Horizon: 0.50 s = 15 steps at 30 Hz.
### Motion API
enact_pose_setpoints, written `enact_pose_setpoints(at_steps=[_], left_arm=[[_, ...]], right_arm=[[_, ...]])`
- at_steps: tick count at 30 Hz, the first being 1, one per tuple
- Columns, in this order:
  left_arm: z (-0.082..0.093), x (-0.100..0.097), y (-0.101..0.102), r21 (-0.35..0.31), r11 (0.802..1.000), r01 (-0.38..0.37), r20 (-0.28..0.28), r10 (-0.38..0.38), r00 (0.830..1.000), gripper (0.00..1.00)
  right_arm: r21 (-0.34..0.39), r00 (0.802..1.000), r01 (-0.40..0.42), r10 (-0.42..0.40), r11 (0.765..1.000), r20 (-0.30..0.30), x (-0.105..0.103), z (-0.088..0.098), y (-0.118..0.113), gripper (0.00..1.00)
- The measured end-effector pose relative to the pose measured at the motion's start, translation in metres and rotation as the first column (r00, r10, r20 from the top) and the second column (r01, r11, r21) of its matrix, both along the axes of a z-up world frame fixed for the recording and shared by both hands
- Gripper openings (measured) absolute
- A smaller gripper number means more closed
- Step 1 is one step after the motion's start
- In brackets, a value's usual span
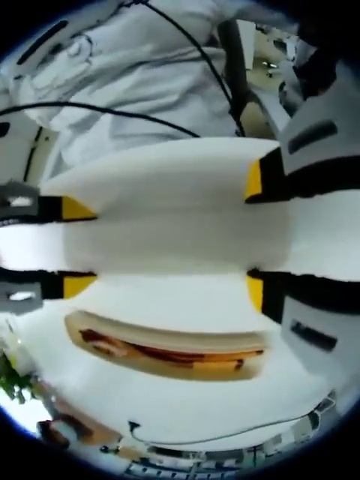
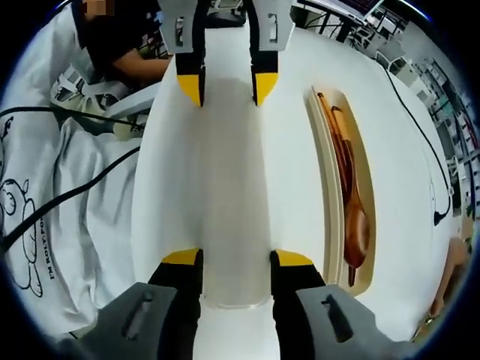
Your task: Arrange the utensils inside the cutlery case until each visible utensil rests in its matching compartment.
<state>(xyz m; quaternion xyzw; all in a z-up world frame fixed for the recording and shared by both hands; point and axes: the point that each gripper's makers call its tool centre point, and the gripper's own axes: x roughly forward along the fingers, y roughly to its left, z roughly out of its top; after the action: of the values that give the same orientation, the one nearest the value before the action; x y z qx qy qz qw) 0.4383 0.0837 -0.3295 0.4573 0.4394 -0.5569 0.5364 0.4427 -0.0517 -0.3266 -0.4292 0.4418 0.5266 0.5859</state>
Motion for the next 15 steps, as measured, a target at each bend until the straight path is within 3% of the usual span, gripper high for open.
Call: enact_pose_setpoints(at_steps=[5, 15], left_arm=[[-0.0030, -0.0012, 0.0014, 0.040, 0.999, -0.020, -0.001, 0.020, 1.000, 0.38], [-0.0010, -0.0028, -0.0004, 0.032, 0.999, 0.005, -0.009, -0.004, 1.000, 0.37]], right_arm=[[0.005, 1.000, -0.002, 0.002, 1.000, -0.002, -0.0013, -0.0007, 0.0027, 0.35], [0.006, 1.000, -0.004, 0.004, 1.000, 0.005, -0.0047, 0.0009, 0.0014, 0.35]])
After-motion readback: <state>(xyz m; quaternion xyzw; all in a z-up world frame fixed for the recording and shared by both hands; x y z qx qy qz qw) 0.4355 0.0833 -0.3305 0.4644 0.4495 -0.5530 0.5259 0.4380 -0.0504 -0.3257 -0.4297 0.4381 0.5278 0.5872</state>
